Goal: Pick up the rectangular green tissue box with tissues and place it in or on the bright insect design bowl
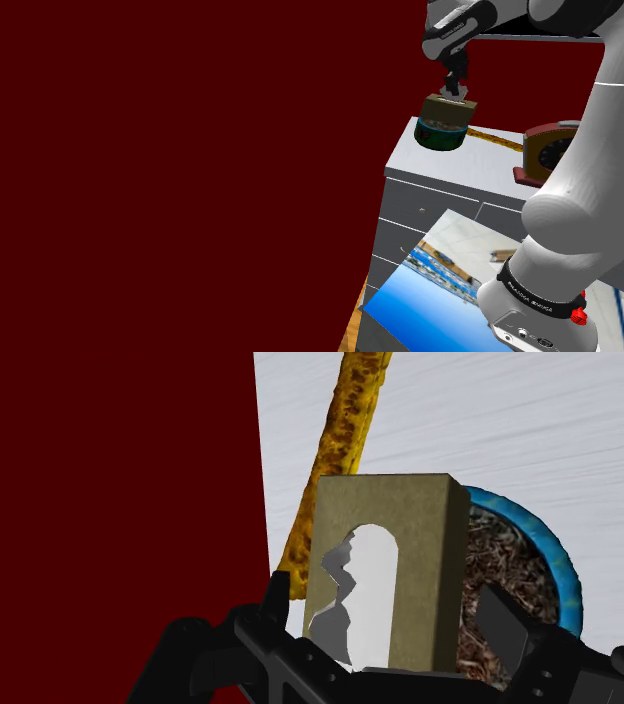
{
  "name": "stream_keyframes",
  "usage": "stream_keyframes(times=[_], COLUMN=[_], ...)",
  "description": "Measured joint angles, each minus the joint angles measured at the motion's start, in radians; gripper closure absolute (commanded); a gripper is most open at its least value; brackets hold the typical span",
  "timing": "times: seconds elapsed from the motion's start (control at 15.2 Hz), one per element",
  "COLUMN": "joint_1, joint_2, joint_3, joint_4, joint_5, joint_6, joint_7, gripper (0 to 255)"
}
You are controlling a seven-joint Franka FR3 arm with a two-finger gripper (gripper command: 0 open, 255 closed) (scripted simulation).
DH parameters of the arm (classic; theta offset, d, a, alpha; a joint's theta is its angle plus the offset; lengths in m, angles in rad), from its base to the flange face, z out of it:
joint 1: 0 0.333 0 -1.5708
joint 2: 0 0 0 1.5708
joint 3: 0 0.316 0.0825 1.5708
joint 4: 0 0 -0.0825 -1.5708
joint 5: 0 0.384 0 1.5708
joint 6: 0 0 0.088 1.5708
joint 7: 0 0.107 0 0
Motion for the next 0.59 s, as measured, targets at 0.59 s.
stream_keyframes(times=[0.59], joint_1=[0.023], joint_2=[-0.028], joint_3=[0.013], joint_4=[0.032], joint_5=[0.003], joint_6=[-0.071], joint_7=[-0.002], gripper=[0])
